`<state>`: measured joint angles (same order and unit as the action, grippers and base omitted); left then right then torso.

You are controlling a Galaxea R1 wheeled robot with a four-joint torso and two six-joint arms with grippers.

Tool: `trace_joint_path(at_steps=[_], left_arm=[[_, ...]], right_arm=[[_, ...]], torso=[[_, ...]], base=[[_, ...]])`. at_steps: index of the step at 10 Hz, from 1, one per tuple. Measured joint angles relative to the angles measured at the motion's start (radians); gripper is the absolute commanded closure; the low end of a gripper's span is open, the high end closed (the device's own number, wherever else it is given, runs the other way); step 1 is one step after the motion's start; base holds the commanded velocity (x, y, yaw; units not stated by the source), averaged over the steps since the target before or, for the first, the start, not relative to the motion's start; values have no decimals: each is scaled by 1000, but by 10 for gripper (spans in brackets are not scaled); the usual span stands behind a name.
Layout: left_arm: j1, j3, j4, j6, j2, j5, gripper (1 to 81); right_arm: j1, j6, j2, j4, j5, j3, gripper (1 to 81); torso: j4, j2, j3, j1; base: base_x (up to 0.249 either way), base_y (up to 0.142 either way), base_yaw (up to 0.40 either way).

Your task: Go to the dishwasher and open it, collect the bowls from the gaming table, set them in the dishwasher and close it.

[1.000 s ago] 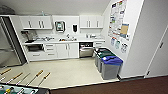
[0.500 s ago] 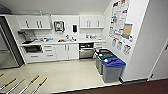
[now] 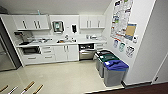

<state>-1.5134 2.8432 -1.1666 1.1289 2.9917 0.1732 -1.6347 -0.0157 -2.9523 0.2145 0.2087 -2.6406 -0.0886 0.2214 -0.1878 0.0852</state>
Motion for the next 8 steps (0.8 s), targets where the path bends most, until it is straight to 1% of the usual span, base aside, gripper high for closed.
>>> trace_joint_path(at_steps=[8], left_arm=[[0,0,0,0,3,2,811]], right_arm=[[0,0,-7,0,-1,-5,811]], torso=[[0,0,0,0]], base=[[231,0,0]])
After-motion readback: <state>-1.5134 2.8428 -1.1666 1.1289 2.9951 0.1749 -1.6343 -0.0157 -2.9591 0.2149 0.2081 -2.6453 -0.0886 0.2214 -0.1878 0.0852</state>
